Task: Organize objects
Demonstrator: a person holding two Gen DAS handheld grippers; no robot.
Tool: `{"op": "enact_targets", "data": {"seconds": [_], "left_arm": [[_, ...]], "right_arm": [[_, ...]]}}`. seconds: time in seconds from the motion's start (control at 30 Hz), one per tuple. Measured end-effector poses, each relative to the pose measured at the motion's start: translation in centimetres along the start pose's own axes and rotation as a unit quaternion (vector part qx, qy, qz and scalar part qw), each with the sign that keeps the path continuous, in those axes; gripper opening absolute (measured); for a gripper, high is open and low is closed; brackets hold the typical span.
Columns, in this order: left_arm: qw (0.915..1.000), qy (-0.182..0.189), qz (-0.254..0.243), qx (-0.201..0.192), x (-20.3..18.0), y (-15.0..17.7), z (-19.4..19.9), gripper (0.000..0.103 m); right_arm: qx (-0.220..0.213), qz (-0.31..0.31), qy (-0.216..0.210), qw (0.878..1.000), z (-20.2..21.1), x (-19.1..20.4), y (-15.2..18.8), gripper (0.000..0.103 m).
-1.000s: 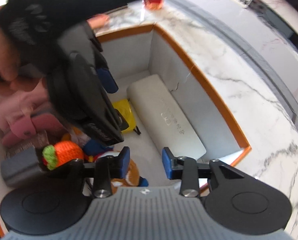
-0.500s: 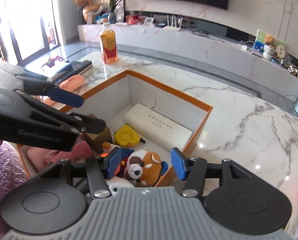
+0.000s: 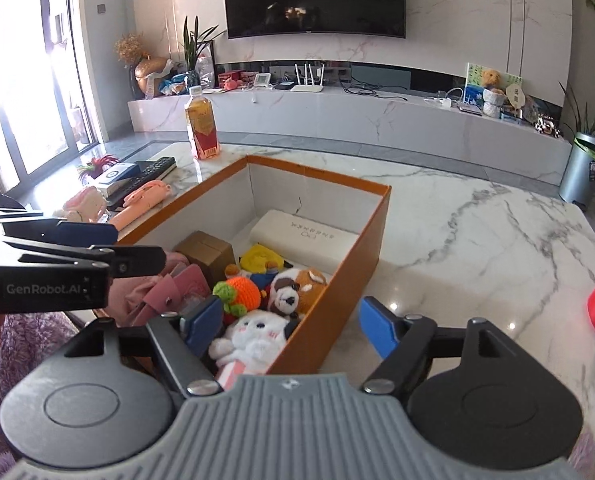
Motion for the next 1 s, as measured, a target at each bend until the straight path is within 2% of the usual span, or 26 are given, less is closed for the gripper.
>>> {"op": "enact_targets", "data": {"seconds": [0.23, 0.43, 0.67, 0.73, 1.0], "left_arm": [[0.9995, -0.03, 0.009, -0.008, 0.0, 1.4, -0.5, 0.069], [0.9992, -0.038, 0.002, -0.013, -0.5, 2.3, -0.5, 0.07], [0.9986, -0.05, -0.002, -0.019, -0.8, 3.1, 0.1, 0.078], [0.9983, -0.054, -0.004, -0.022, -0.9, 3.3, 0.3, 0.084], [0.997, -0.072, 0.001, -0.027, -0.7, 3.6, 0.6, 0.086]], "right_arm": [[0.004, -0.006, 0.005, 1.0, 0.0, 0.3, 1.5, 0.081], [0.003, -0.007, 0.008, 1.0, 0.1, 0.9, 2.3, 0.083], [0.009, -0.009, 0.007, 1.0, 0.2, 1.3, 3.1, 0.084], [0.011, -0.012, 0.006, 1.0, 0.1, 1.3, 3.3, 0.084], [0.01, -0.012, 0.008, 1.0, 0.2, 1.7, 3.4, 0.084]]}}
Point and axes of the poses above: each gripper's, at about its wrist camera, not at the fingertips, and z roughly against the way its jaws point, x to its left, y to its underside, the point moved 6 cm from there along -z, roughly the way its jaws point, and after that the axes turned 14 degrees about x, right-handed, at the moved point
